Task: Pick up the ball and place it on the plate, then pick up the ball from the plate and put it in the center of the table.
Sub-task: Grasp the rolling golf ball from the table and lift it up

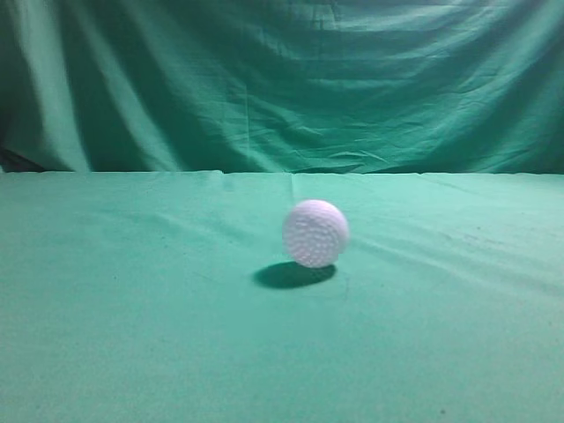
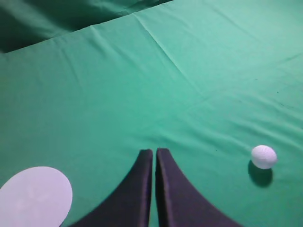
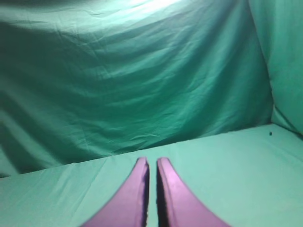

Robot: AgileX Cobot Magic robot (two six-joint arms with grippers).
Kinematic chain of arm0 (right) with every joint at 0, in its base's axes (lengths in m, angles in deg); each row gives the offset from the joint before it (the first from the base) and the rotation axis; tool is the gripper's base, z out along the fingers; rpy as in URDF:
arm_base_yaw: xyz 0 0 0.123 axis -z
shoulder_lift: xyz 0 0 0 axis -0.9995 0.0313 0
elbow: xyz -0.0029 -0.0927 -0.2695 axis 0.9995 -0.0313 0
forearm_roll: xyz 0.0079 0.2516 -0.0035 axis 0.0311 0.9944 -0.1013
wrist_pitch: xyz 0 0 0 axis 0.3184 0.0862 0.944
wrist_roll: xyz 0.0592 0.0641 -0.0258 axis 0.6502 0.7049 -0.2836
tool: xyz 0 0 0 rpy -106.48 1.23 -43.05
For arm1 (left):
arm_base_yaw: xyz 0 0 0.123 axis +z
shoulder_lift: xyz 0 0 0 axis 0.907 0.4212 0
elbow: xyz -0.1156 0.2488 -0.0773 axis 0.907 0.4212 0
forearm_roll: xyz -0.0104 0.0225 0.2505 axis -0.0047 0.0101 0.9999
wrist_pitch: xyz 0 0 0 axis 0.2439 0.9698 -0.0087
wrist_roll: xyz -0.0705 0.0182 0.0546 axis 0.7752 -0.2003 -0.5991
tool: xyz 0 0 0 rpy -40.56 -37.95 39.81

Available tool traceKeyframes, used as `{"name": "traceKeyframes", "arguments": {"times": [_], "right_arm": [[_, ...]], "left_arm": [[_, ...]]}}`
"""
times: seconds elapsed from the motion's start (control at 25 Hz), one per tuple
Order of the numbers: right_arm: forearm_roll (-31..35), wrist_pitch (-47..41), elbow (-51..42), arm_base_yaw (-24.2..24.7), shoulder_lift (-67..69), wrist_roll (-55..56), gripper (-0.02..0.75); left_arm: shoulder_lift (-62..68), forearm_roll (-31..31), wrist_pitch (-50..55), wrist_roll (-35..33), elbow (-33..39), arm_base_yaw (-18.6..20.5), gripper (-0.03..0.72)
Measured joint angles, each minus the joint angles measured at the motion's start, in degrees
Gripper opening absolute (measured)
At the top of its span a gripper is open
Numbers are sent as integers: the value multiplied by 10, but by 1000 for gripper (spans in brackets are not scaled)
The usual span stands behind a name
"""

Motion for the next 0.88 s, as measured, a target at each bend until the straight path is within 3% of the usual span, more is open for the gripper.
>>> {"name": "traceKeyframes", "arguments": {"times": [0.04,0.08,0.12,0.16,0.2,0.24,0.28,0.32,0.36,0.4,0.6,0.64,0.68,0.8,0.84,0.88], "right_arm": [[0,-15,19,0,10,-10,0],[0,-38,45,0,26,-19,0],[0,-69,74,0,49,-23,50],[0,-104,99,0,70,-23,0],[1,-156,131,0,98,-23,50],[1,-207,161,0,128,-23,0],[1,-242,185,0,151,-23,50],[1,-262,201,0,176,-23,50],[0,-277,215,-5,194,-23,0],[0,-290,226,-10,207,-23,50],[-1,-374,275,-48,253,-116,50],[-3,-404,287,-53,270,-132,0],[-6,-429,299,-57,289,-143,50],[-11,-466,322,-88,344,-159,50],[-14,-471,329,-105,361,-160,0],[-19,-474,335,-125,381,-161,50]], "left_arm": [[-26,0,-5,-1,28,0,0],[-52,0,-11,-1,47,0,0],[-76,0,-15,-3,66,0,0],[-100,0,-16,-3,87,0,0],[-118,0,-17,-3,108,0,0],[-118,0,-17,-3,108,0,0],[-157,0,-17,-4,143,0,0],[-178,-3,-17,-4,164,0,0],[-199,-4,-19,-4,177,0,0],[-216,-5,-19,-4,190,0,0],[-301,-11,-21,-4,251,0,0],[-313,-11,-21,-5,261,0,0],[-326,-11,-21,-5,270,0,0],[-341,-11,-21,-5,289,0,0],[-342,-10,-20,-5,292,0,0],[-343,-7,-20,-5,292,0,0]]}}
